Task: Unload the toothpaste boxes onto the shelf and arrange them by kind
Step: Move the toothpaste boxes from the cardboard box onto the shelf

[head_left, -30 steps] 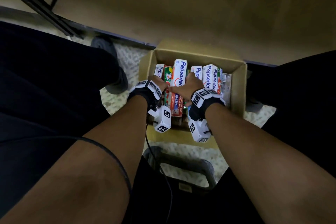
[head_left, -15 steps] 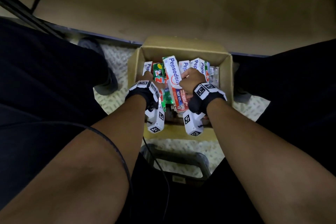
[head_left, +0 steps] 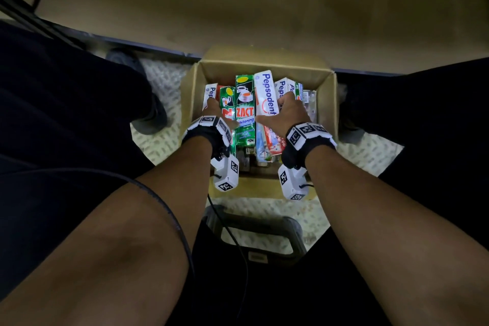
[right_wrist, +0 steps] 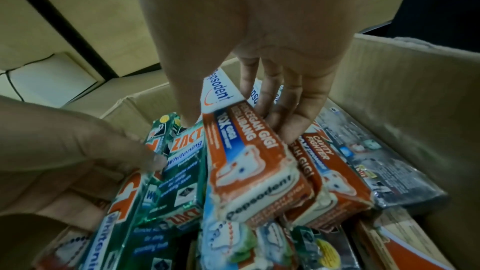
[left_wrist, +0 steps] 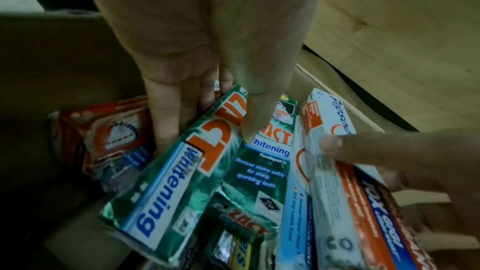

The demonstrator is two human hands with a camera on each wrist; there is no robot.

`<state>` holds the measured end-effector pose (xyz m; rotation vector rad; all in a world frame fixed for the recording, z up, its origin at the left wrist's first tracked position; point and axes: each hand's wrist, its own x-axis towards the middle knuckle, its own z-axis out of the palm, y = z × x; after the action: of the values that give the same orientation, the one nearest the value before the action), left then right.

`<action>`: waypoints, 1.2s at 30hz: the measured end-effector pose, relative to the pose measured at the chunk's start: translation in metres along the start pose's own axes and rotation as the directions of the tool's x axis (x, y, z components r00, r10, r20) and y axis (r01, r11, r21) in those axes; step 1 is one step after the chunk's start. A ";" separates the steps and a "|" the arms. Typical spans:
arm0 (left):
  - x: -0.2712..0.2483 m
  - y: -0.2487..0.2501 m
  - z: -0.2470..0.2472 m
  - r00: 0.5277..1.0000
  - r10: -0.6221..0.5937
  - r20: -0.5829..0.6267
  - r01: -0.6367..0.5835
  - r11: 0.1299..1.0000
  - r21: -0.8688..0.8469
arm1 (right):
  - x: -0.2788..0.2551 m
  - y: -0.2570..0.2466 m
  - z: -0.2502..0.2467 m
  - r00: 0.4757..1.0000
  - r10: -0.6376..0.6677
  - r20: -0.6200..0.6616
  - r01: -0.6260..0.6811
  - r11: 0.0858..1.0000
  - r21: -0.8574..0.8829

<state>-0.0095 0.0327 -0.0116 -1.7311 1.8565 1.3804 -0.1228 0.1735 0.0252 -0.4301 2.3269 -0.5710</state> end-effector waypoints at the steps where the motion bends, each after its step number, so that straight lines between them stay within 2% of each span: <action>1: -0.004 0.000 -0.002 0.999 0.024 0.025 -0.025 0.999 0.032 | 0.000 0.000 0.002 1.000 0.008 0.002 -0.008 1.000 -0.023; 6: -0.017 -0.002 -0.015 0.994 0.083 0.068 -0.091 0.988 0.121 | 0.006 -0.005 0.005 0.997 0.071 0.017 -0.070 0.996 -0.050; 13: -0.035 0.003 -0.030 0.989 0.141 0.046 -0.142 0.990 0.017 | 0.005 -0.003 -0.007 0.995 0.081 0.057 -0.080 0.996 -0.031; 17: -0.045 0.001 -0.037 0.983 0.181 0.036 -0.181 0.983 -0.001 | 0.000 -0.004 -0.004 0.980 0.155 0.124 -0.151 0.988 -0.040; 24: -0.058 -0.001 -0.044 0.976 0.213 0.037 -0.213 0.977 -0.020 | -0.017 -0.003 -0.005 0.972 0.102 0.213 -0.071 0.986 -0.150; 29: -0.075 0.006 -0.050 0.969 0.245 0.026 -0.243 0.969 -0.052 | -0.027 -0.006 -0.025 0.986 0.051 0.159 -0.042 0.997 -0.061; 36: -0.110 0.027 -0.066 0.938 0.346 0.024 -0.346 0.938 -0.030 | -0.057 -0.022 -0.063 0.996 -0.026 0.090 0.010 0.985 0.172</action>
<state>0.0220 0.0490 0.1146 -1.4307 2.2154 1.5457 -0.1228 0.1980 0.1091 -0.3880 2.1675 -0.7384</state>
